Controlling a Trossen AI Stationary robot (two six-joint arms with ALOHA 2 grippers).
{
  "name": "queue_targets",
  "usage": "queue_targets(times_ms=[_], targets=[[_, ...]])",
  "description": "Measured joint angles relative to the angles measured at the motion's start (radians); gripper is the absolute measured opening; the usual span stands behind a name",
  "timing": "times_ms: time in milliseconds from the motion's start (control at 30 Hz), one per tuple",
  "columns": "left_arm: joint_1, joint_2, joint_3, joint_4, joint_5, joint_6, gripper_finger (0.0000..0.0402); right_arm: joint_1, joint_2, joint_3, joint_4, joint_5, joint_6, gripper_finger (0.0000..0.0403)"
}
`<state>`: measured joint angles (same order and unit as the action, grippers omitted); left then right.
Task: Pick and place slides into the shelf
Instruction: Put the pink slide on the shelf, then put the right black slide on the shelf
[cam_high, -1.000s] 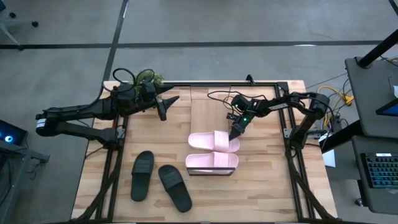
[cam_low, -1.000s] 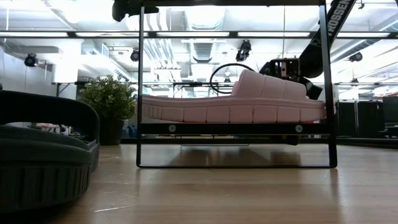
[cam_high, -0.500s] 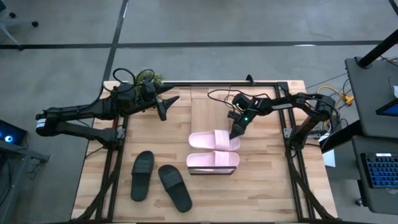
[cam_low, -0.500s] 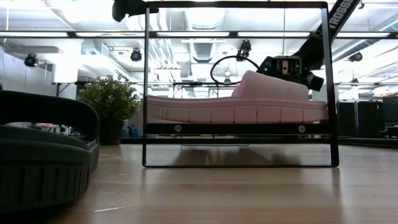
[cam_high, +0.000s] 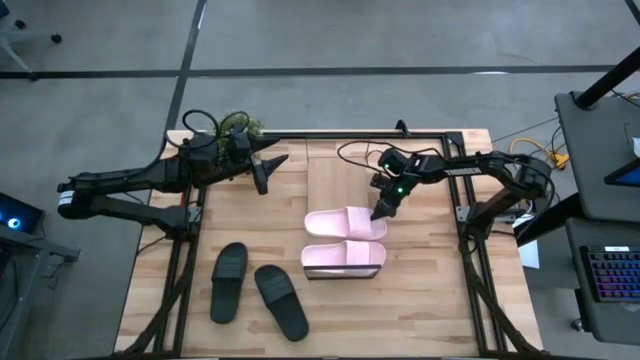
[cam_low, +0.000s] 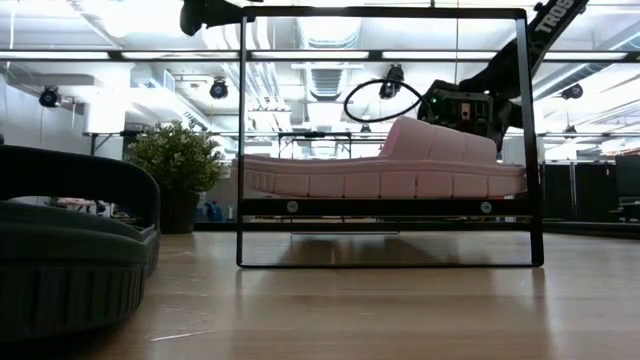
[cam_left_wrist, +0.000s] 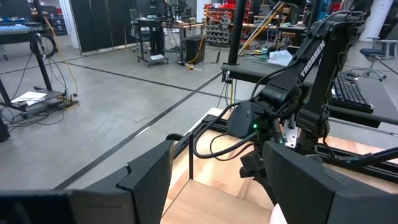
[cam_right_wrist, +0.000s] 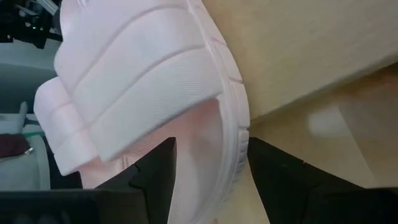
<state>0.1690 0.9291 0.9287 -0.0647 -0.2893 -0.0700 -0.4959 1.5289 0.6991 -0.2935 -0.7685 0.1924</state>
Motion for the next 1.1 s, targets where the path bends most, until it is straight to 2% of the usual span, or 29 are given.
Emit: queue_targets(times_ms=[467,633,867,1100], targets=[[0.000,0.000,-0.001,-0.002,0.000,0.000,0.0235,0.000,-0.081,0.000,-0.041,0.042,-0.011,0.0189],[0.000,0.000,-0.001,-0.002,0.000,0.000,0.0235,0.000,-0.141,0.000,-0.070,0.093,-0.011,0.0189],[0.000,0.000,-0.001,-0.002,0.000,0.000,0.0235,-0.001,-0.297,0.000,-0.072,0.107,0.053,0.0186],[0.000,0.000,-0.001,-0.002,0.000,0.000,0.0235,0.013,-0.529,0.049,-0.061,0.259,0.088,0.0171]])
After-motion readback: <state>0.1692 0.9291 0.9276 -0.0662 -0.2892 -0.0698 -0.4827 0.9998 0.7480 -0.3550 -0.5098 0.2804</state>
